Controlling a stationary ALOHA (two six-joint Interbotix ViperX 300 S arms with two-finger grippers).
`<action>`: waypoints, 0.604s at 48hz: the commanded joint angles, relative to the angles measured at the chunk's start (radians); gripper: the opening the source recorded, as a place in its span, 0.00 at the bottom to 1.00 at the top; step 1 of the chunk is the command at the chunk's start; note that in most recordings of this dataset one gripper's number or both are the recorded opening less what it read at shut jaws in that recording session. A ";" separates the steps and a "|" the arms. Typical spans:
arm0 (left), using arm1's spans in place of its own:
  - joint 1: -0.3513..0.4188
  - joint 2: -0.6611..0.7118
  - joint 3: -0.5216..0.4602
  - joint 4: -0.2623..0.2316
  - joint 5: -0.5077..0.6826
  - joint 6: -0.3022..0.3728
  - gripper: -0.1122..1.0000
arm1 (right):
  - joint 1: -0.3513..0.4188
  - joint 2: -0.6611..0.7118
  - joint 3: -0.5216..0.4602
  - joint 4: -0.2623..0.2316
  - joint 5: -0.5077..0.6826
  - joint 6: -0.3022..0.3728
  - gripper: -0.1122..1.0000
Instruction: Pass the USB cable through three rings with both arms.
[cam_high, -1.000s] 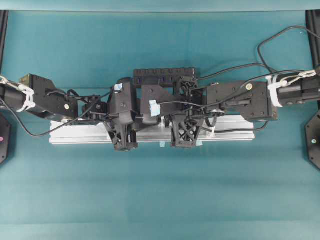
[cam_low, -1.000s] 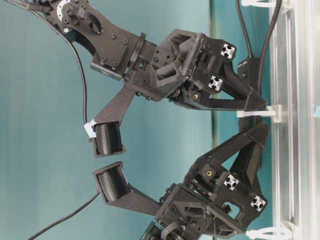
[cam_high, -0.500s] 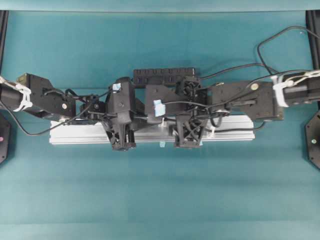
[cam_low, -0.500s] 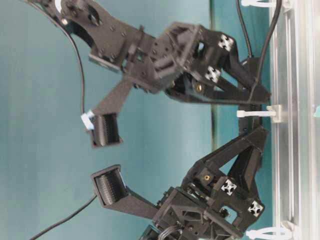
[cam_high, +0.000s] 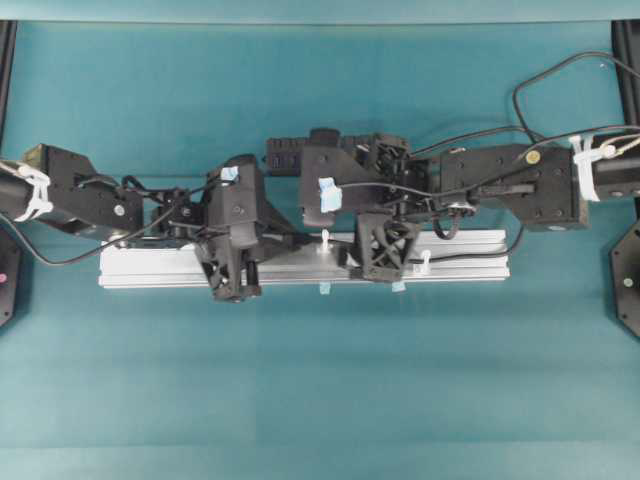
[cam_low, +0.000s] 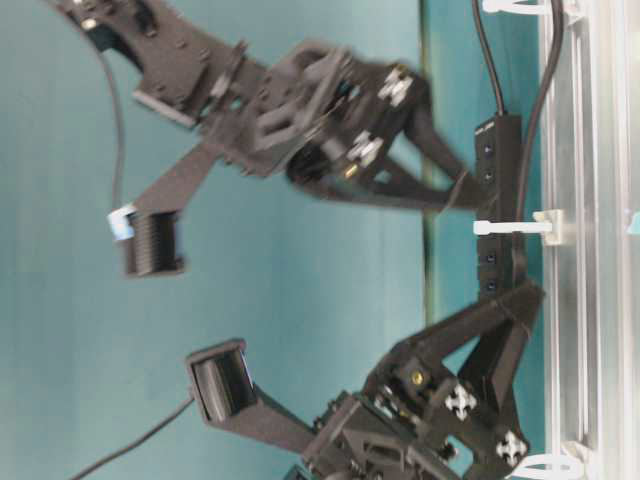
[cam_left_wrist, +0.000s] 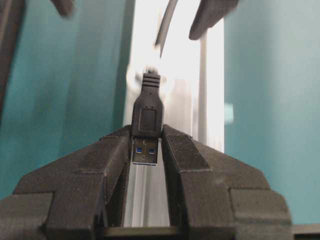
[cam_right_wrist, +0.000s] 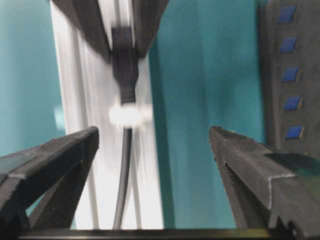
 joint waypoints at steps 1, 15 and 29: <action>-0.002 -0.035 0.002 0.002 -0.002 -0.002 0.31 | 0.006 -0.003 -0.037 -0.002 -0.014 0.002 0.82; -0.002 -0.083 0.038 0.002 0.000 -0.003 0.31 | 0.008 0.014 -0.069 -0.002 -0.011 0.002 0.82; -0.002 -0.123 0.051 0.002 0.057 -0.003 0.31 | 0.009 0.014 -0.069 -0.002 -0.012 0.002 0.82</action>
